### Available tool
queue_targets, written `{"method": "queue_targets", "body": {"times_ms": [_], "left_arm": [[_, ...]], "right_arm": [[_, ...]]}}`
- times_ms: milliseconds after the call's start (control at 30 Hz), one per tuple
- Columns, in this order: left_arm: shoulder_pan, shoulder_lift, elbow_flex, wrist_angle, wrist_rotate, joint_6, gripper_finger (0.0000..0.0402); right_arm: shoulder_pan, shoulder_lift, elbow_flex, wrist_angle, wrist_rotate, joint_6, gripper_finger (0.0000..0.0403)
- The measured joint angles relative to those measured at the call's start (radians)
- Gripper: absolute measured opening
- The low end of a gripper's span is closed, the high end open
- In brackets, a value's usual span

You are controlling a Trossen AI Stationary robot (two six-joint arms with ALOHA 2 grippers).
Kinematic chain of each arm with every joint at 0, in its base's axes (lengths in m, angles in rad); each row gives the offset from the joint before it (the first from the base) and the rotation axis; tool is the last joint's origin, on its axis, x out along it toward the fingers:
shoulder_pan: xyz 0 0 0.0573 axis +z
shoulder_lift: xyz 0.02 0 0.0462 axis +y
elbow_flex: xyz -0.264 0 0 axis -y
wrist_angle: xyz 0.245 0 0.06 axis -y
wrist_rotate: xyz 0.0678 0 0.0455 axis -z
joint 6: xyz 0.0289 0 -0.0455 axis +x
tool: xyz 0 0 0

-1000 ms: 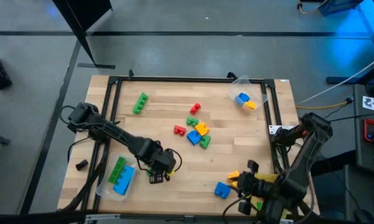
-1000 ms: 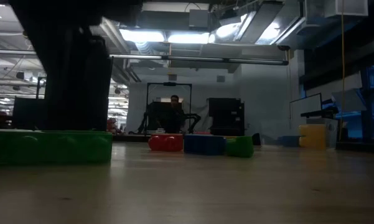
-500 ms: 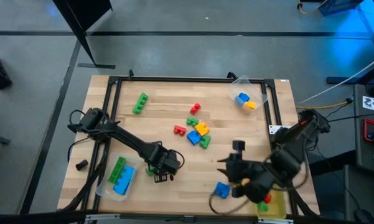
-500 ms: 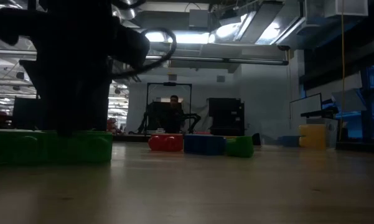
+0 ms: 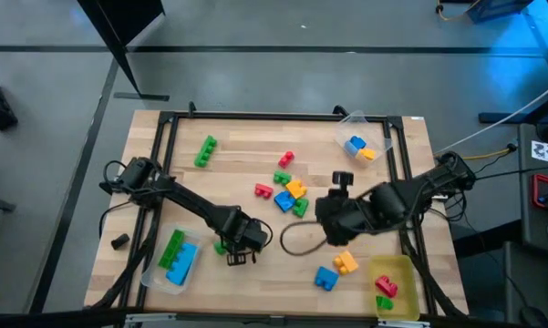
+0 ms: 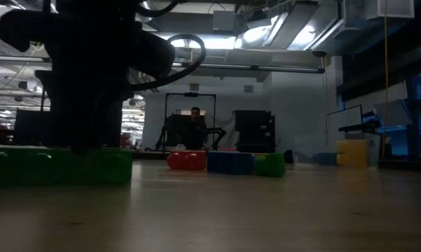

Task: Sort blocks by size
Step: Put the bottom 4 stud green game piece into the bottom transparent bin

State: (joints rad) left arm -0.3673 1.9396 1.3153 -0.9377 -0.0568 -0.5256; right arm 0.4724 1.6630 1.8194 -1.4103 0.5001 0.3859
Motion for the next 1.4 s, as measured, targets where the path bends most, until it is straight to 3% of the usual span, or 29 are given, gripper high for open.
{"method": "queue_targets", "body": {"times_ms": [200, 467, 700, 1133, 1400], "left_arm": [[0.003, -0.003, -0.002, 0.01, 0.008, 0.002, 0.0108], [0.016, -0.001, 0.013, 0.013, 0.078, -0.018, 0.0167], [0.042, 0.003, 0.031, 0.021, 0.07, 0.003, 0.0197], [0.054, 0.007, -0.054, 0.133, 0.065, 0.01, 0.0197], [0.06, 0.0, -0.051, 0.136, 0.061, 0.062, 0.0156]], "right_arm": [[-0.085, 0.0, 0.0, -0.006, -0.023, -0.001, 0.0122], [-0.165, 0.0, 0.0, -0.007, -0.085, -0.061, 0.0122], [-0.213, 0.0, 0.0, -0.026, -0.161, -0.138, 0.0122], [-0.328, -0.028, 0.0, -0.12, -0.148, -0.256, 0.0122], [-0.451, -0.091, -0.001, -0.119, -0.225, -0.393, 0.0122]]}}
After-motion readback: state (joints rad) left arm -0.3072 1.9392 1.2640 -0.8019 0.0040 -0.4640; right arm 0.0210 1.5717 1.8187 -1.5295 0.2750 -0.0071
